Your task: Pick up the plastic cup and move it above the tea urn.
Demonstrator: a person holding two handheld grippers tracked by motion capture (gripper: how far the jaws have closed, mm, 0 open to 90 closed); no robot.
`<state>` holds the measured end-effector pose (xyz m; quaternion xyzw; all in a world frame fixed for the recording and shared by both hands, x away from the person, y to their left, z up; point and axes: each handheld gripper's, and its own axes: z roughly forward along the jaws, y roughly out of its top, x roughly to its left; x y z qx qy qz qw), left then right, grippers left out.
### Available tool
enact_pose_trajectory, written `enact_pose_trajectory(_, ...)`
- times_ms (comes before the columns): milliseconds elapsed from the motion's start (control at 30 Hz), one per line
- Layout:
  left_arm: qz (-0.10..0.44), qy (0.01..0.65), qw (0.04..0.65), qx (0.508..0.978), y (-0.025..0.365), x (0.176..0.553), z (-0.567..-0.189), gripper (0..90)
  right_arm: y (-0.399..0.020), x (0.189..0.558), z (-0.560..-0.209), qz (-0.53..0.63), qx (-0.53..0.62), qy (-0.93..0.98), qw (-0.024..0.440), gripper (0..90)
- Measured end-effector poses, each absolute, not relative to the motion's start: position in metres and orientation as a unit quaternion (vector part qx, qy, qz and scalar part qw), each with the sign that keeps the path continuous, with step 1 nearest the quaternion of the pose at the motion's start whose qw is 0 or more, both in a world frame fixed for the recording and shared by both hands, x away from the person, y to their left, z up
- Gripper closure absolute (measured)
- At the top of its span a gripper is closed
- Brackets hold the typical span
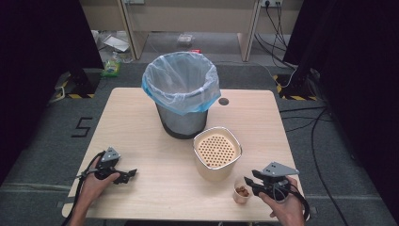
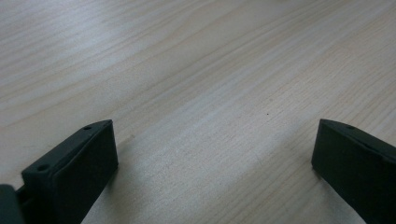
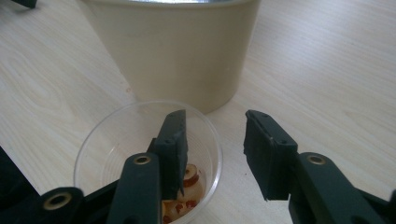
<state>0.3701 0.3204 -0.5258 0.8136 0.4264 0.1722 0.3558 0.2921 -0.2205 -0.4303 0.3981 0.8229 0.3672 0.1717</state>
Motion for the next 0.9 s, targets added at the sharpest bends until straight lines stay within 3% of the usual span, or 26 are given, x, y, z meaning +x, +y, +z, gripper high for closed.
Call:
enact_pose_trajectory(600,0.172,0.426,0.356,0.814,0.320,0.370,-0.526,0.0,-0.223,0.297,-0.448,0.353,0.379,0.845,0.131,79.6)
enact_pose_trajectory(733,0.172,0.426,0.356,0.814,0.320,0.370,-0.526,0.0,-0.223,0.293,-0.440,0.359,0.353,0.849,0.160,86.2)
enact_pose_trajectory(900,0.172,0.426,0.355,0.814,0.320,0.370,-0.526,0.0,-0.224,0.292,-0.432,0.348,0.340,0.849,0.205,86.5)
